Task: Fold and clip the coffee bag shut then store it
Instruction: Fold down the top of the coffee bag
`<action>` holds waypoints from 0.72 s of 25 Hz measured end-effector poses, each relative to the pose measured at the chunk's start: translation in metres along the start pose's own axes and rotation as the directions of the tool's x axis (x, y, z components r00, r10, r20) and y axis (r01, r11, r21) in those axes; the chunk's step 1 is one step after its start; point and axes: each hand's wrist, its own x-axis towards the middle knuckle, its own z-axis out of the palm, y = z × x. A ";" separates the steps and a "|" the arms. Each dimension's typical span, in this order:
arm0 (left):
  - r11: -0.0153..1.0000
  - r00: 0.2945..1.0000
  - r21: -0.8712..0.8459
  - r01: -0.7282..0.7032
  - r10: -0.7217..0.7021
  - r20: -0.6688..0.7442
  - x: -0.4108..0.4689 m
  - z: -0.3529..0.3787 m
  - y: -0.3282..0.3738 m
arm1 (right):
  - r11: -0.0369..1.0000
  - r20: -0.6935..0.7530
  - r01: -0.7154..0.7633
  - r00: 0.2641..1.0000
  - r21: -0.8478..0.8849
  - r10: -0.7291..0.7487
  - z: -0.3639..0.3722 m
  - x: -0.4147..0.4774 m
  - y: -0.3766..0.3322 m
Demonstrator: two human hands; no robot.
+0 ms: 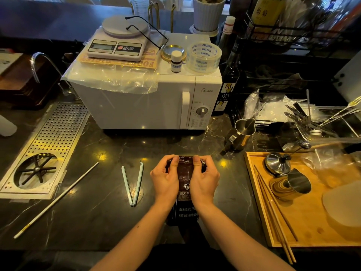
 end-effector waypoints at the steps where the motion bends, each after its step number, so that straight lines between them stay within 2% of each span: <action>1: 1.000 1.000 -0.001 0.003 -0.003 -0.002 0.000 0.000 0.000 | 1.000 0.002 0.003 1.000 -0.007 -0.003 0.000 0.001 0.000; 8: 1.000 1.000 0.014 0.019 -0.019 0.007 0.003 -0.002 -0.008 | 1.000 0.010 0.023 1.000 -0.016 -0.023 0.000 0.004 0.002; 13: 0.999 1.000 0.036 0.006 -0.007 0.022 0.001 -0.003 -0.001 | 0.995 0.034 0.089 0.996 -0.041 -0.087 -0.003 0.000 0.003; 18: 0.999 0.999 0.035 -0.019 0.018 0.029 0.001 -0.003 -0.002 | 0.997 0.105 0.036 0.993 0.072 -0.044 -0.007 0.001 0.000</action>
